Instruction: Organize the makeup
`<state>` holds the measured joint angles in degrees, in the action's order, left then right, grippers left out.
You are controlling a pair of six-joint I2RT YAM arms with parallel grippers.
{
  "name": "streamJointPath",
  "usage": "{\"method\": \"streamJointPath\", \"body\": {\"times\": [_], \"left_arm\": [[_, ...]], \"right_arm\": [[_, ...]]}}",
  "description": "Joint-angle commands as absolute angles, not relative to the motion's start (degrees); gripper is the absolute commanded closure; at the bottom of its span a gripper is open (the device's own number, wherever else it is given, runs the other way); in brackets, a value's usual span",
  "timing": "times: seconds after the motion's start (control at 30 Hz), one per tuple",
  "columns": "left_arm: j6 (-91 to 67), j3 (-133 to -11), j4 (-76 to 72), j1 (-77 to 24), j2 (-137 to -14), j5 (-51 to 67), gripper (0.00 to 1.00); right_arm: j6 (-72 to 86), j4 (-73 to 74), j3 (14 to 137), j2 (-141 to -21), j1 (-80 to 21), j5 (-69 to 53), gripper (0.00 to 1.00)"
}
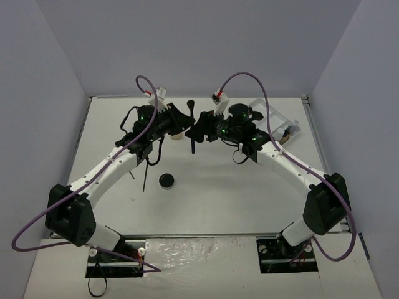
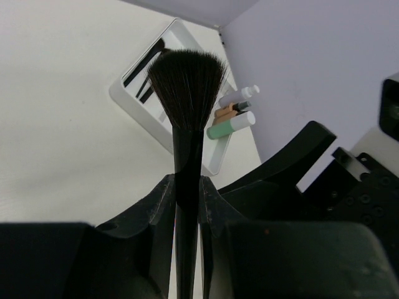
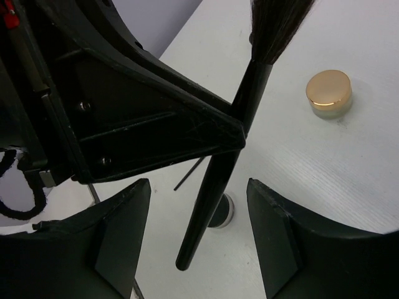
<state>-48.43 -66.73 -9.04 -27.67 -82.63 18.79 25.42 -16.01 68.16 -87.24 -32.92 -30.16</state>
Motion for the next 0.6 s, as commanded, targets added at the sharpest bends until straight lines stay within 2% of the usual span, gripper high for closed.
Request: {"method": "streamJointPath", "body": {"times": [0.0, 0.07, 0.2, 0.37, 0.47, 0.5, 0.57], "left_arm": [[-50.3, -67.8, -20.7, -28.1, -79.0, 21.7, 0.99], [-50.4, -67.3, -21.2, -28.2, -78.7, 21.7, 0.99], [-50.0, -66.7, -22.0, -28.2, -78.4, 21.8, 0.98], [-48.4, -65.9, -20.4, -28.3, -78.2, 21.4, 0.96], [-47.5, -65.5, -18.8, -28.1, -78.5, 21.1, 0.80], [-47.1, -65.5, -18.1, -28.1, -78.4, 20.7, 0.71], [-44.7, -65.5, -14.6, -28.1, -77.8, 18.6, 0.45]], "right_arm": [[27.5, -23.4, 71.7, -88.6, -33.7, -32.1, 0.44], [27.6, -23.6, 71.6, -88.8, -33.8, -31.8, 0.48], [27.6, -23.6, 71.2, -88.3, -34.0, -30.5, 0.62], [26.8, -22.2, 71.0, -86.5, -33.9, -27.4, 0.91], [26.5, -21.0, 71.0, -85.7, -33.9, -25.2, 1.00], [26.5, -20.4, 71.1, -85.5, -33.9, -24.3, 1.00], [25.9, -18.5, 71.2, -85.2, -33.9, -21.0, 1.00]]}}
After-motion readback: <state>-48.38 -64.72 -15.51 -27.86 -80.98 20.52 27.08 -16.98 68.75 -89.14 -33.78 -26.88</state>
